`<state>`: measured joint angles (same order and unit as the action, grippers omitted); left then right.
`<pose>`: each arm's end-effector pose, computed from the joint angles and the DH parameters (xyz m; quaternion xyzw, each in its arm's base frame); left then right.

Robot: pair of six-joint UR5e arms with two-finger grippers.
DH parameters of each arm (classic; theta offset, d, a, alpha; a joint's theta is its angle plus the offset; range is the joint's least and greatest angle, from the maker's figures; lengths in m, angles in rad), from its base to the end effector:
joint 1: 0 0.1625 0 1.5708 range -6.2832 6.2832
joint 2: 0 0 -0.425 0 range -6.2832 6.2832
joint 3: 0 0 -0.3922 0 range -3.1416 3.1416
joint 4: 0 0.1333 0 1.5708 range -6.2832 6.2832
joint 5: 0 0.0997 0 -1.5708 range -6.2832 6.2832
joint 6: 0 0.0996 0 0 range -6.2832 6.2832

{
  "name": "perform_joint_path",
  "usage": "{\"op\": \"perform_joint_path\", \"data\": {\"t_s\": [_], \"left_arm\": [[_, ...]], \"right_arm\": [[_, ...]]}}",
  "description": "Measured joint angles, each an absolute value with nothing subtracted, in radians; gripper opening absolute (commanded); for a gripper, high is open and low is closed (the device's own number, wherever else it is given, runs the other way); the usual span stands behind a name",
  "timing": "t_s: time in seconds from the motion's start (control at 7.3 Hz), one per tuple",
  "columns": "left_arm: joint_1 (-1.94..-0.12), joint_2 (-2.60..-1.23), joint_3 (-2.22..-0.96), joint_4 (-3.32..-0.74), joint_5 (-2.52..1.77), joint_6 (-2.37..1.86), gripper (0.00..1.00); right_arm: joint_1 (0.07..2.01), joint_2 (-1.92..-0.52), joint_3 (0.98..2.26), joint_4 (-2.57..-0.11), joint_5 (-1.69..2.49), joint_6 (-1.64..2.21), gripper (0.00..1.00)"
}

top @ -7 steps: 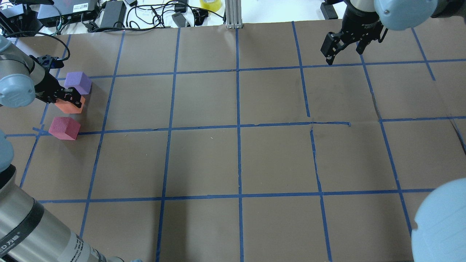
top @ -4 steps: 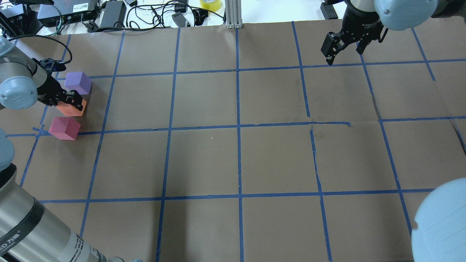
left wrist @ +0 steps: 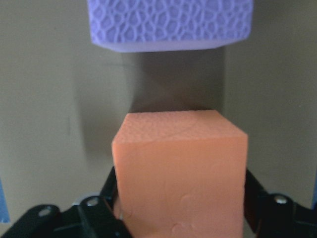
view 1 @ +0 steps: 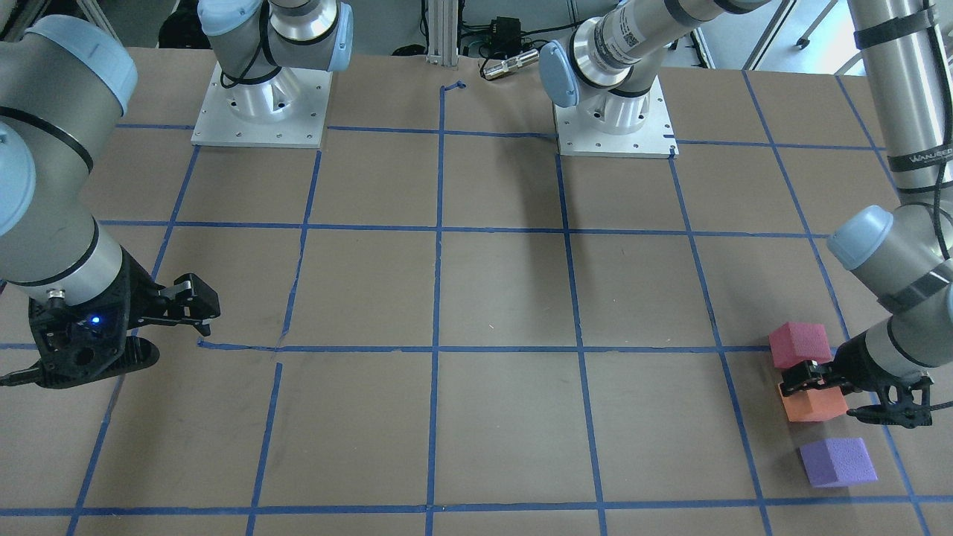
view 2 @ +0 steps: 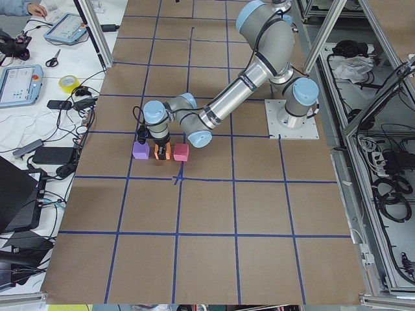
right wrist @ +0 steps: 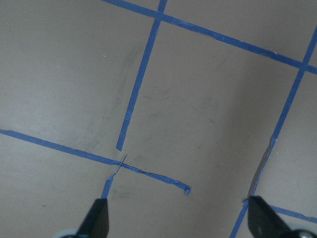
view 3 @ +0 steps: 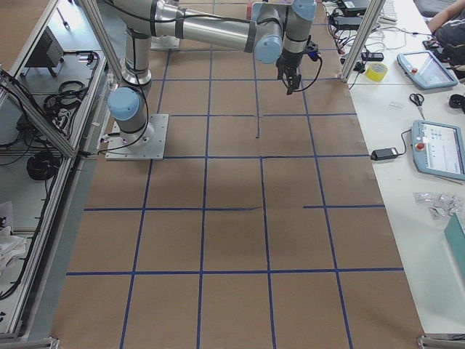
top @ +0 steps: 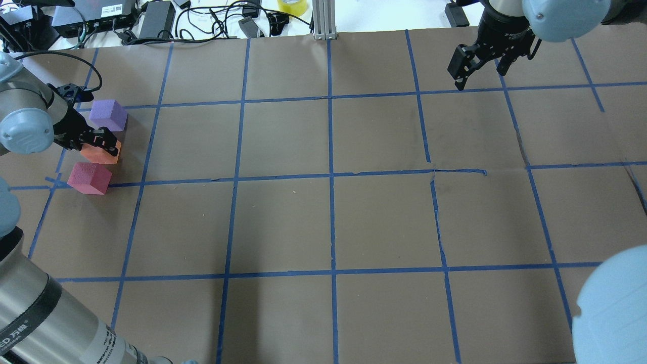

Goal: Arrange blocks in a line
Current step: 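Lower the orange cube between the purple and pink cubes, then open the left gripper and lift it away from the cubes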

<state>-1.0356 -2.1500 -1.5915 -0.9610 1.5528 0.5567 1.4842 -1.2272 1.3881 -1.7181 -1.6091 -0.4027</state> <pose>0.2189 -0.6340 0.1982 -0.0108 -0.9999 0.0089 0.0051 0.0746 -0.6375 0.3990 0.1575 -0.9873 -0.0112 0.0169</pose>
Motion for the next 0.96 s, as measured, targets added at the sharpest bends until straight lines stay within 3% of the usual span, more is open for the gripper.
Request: {"op": "perform_joint_path", "data": {"t_s": [0.55,0.96], "left_arm": [[-1.093,-1.912,-1.574,-1.255,1.617,0.557,1.00],[-1.339,-1.770,-1.559,-1.338,1.619,0.511,1.00]], "right_arm": [[1.485,-1.227,1.388,-1.718,-1.600,-0.399,1.00],[1.492,-1.295,1.389,-1.663,-1.596,-0.326,1.00]]}}
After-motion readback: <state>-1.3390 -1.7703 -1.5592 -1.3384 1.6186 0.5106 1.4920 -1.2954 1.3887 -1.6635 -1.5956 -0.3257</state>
